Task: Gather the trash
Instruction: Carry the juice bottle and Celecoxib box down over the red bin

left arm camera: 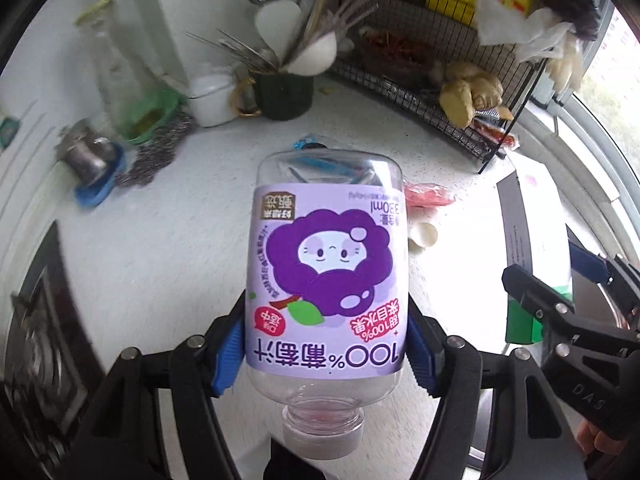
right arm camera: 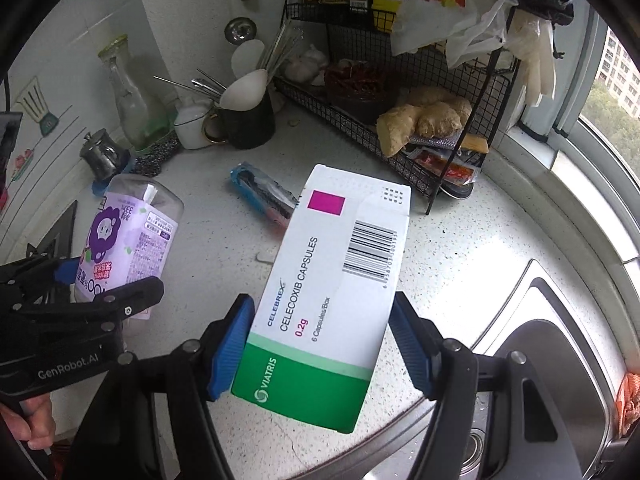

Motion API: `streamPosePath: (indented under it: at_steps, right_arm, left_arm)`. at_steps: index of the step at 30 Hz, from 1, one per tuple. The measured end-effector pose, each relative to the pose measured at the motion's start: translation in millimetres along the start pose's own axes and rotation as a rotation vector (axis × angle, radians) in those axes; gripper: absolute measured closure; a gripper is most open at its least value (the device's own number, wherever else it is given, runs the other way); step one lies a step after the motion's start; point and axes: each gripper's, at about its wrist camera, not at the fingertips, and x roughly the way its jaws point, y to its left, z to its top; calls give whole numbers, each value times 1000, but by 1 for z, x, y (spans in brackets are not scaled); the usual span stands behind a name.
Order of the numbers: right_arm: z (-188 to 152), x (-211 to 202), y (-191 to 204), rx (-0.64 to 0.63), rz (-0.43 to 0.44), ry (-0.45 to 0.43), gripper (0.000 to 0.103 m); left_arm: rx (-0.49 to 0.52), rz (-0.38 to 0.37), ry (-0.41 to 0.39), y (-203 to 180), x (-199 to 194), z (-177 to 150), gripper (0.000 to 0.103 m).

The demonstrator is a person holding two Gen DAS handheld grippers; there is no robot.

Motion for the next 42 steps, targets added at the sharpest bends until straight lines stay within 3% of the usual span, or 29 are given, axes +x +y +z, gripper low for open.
streamPosePath:
  at_steps: [9, 23, 35, 42]
  right_arm:
    - [-29, -54, 7, -127, 108, -53, 37]
    - [-98, -114, 59, -221, 175, -92, 37]
    - [-209, -168, 114, -227, 177, -76, 37]
    - [-271, -174, 137, -248, 180, 2, 37]
  left_arm:
    - [-111, 55, -53, -10, -65, -65, 37]
    - [-194, 94, -126, 25, -154, -179, 37]
    - [-181, 62, -118, 38, -202, -329, 37]
    - [-209, 47, -56, 45, -208, -393, 37]
